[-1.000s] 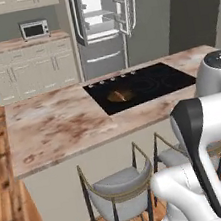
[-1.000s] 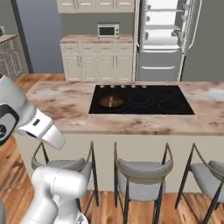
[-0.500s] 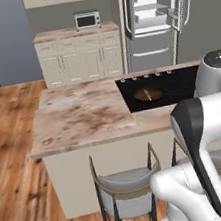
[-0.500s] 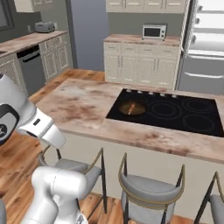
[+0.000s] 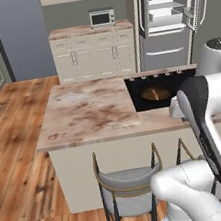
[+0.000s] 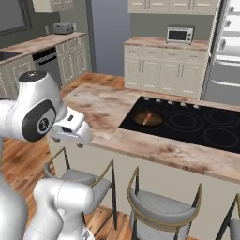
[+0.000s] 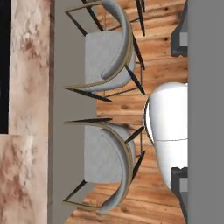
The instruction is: Place the cold items (pear and sweet potato) from the fridge in one tupperware on the dining counter. Place the warm items (kebab skewer and hot dog) in the stove area in another tupperware.
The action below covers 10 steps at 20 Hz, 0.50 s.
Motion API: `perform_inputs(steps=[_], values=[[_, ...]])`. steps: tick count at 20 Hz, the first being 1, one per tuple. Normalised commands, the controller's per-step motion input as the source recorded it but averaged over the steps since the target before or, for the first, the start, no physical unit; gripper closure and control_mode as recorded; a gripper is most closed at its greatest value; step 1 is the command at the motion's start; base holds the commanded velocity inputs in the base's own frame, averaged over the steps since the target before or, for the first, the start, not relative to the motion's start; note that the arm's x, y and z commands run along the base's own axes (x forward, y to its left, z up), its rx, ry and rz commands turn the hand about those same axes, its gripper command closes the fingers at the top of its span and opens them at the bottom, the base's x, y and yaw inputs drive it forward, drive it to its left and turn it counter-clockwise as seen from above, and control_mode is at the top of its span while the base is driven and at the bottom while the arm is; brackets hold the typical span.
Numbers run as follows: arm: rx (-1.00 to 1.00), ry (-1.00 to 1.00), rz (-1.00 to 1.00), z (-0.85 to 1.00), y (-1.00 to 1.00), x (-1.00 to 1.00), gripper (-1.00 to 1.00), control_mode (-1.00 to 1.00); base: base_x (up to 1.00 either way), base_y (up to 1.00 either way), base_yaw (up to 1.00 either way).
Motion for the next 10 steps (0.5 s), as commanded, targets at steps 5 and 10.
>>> perform_inputs(steps=[5, 10], values=[[0.08, 0.38, 0.32, -0.03, -0.25, 1.0, -1.0, -1.0, 0.0, 0.0, 0.0], [0.09, 0.38, 0.24, -0.12, -0.31, 1.0, -1.0, -1.0, 0.0, 0.0, 0.0]])
